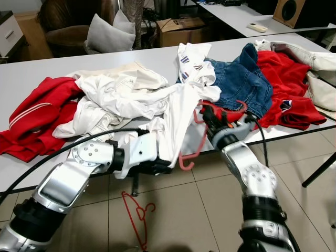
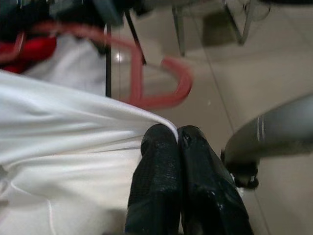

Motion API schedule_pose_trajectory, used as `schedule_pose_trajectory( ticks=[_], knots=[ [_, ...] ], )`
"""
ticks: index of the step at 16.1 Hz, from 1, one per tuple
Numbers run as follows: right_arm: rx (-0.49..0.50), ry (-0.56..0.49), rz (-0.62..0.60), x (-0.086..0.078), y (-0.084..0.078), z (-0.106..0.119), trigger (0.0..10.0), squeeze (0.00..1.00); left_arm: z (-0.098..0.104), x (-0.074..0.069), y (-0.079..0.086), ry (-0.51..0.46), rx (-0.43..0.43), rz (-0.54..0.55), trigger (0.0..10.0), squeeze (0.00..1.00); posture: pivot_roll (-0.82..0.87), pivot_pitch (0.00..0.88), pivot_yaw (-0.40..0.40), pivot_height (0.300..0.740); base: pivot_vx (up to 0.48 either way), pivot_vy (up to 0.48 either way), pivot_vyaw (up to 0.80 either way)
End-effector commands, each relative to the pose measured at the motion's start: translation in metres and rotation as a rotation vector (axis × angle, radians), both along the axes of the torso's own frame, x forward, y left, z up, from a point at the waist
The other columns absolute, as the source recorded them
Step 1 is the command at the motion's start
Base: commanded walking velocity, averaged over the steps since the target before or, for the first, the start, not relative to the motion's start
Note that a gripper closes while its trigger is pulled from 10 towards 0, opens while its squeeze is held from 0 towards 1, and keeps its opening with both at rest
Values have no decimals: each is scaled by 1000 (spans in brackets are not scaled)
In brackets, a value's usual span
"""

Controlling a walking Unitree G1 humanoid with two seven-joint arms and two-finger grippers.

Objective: Hang hanger

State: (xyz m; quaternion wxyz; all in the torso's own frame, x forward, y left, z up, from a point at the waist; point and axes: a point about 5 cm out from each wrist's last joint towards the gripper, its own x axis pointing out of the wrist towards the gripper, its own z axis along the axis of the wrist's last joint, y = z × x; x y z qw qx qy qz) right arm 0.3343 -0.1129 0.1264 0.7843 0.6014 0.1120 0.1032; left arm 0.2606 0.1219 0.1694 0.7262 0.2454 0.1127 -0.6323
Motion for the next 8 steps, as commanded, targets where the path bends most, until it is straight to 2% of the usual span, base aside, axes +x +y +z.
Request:
schedule_pose_trajectory(
  ticks=[1,5,6,8],
  knots=[
    [1,-49,-30,8,-1,11,10000,0,6,-2,-2,2,-22,-22,0,0,-96,0,39,710,0,0,0],
    [12,-57,-65,17,-6,13,10000,0,14,-3,1,7,-49,-21,0,0,-85,0,36,710,0,0,0],
    [30,-55,-80,22,-7,15,10000,0,17,-6,-4,31,-73,-47,0,0,-85,0,36,710,0,0,0],
    [60,-76,-72,26,-2,21,10000,0,14,-9,-9,50,-65,-76,0,0,-85,0,36,710,0,0,0]
  ],
)
